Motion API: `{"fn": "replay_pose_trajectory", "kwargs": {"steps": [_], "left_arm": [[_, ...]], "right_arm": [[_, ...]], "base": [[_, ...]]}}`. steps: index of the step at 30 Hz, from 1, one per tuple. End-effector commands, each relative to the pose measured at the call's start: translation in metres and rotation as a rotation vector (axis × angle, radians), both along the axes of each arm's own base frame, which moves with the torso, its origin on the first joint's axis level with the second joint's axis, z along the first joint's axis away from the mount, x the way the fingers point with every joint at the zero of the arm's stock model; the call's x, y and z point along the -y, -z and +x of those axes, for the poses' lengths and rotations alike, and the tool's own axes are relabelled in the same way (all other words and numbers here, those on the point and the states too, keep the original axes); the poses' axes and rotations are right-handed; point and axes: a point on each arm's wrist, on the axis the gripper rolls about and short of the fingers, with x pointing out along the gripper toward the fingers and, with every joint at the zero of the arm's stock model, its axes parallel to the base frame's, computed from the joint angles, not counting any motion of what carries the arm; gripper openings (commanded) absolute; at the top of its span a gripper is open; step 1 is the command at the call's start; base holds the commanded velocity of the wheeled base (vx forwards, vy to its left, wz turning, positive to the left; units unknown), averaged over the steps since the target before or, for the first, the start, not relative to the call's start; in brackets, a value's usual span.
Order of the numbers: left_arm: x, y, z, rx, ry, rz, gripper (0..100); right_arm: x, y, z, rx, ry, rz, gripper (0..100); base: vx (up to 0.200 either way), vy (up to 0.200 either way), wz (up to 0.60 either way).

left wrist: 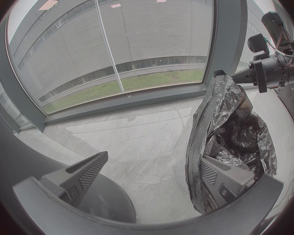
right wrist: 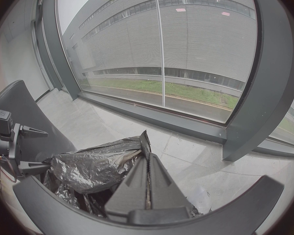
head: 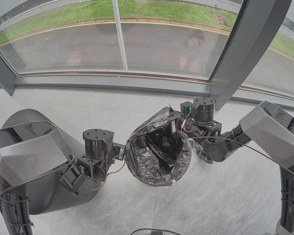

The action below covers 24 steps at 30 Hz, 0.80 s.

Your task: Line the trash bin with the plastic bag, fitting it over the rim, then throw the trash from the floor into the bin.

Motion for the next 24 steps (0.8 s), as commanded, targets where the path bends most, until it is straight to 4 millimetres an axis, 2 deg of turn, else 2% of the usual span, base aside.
{"fn": "replay_pose_trajectory", "kwargs": {"steps": [1,14,24], "left_arm": [[0.000,0.005,0.001,-0.010,0.000,0.005,100],[0.002,0.019,0.007,-0.003,-0.001,0.002,100],[-0.009,0.024,0.020,0.002,-0.041,-0.001,100]], "right_arm": [[-0.005,0.019,0.009,-0.014,0.002,-0.012,0],[-0.004,0.023,0.033,0.016,0.018,-0.028,0],[-0.005,0.034,0.041,0.017,0.029,-0.027,0]], "base": [[0.000,0.000,0.00],[0.000,0.000,0.00],[0.000,0.000,0.00]]}}
